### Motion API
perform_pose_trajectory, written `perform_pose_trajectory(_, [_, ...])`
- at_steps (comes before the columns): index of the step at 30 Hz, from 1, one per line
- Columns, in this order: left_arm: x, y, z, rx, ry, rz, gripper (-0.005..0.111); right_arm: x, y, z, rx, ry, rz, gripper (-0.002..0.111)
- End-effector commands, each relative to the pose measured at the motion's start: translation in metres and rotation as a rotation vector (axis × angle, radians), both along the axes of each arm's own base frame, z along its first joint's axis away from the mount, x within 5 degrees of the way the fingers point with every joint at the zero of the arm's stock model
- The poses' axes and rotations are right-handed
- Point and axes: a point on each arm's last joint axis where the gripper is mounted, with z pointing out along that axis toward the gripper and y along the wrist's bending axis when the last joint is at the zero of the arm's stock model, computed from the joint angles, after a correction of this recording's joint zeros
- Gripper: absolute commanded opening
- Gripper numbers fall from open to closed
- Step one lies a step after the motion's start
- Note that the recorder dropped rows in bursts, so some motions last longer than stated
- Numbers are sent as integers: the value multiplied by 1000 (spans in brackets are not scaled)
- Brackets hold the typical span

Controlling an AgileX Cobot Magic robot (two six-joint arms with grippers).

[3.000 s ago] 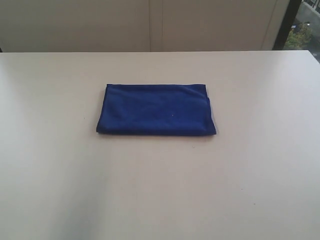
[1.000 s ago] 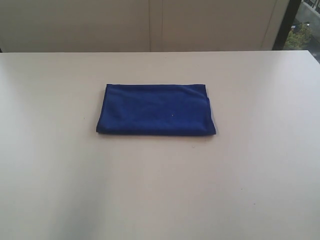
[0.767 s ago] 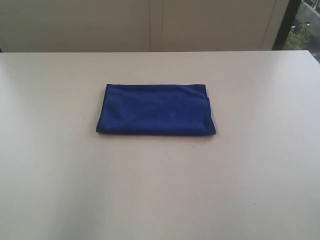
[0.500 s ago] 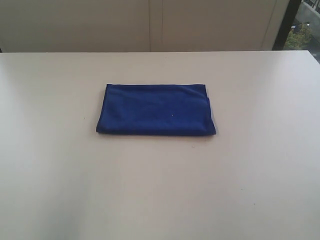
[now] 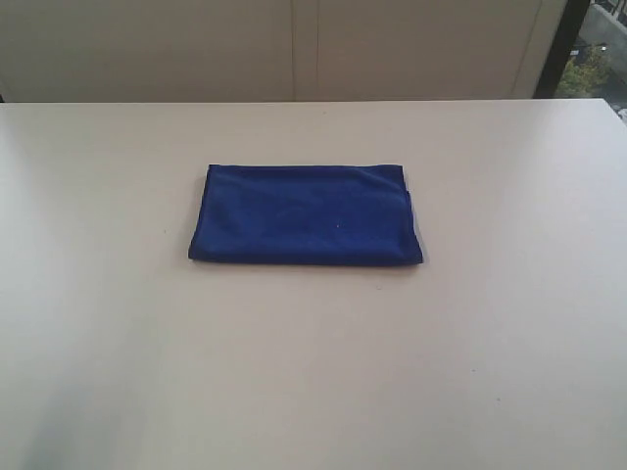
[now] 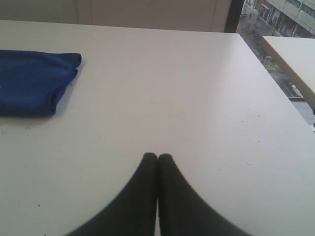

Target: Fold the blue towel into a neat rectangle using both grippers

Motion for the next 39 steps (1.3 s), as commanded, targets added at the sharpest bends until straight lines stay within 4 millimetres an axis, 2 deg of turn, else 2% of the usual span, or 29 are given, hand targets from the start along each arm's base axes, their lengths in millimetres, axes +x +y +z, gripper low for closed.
perform_pose_trajectory(1, [-1,1,-3,41,19,3,0,0,0,1,1,-18,-2,0])
perform_pose_trajectory(10, [-1,2,-4,36,29,9,0,0,0,1,1,-18,-2,0])
perform_pose_trajectory(26, [-1,11,-6,-277,69,245,0,0,0,1,1,-18,-2,0])
perform_pose_trajectory(39, [-1,11,-6,-269,69,243,0,0,0,1,1,-18,-2,0])
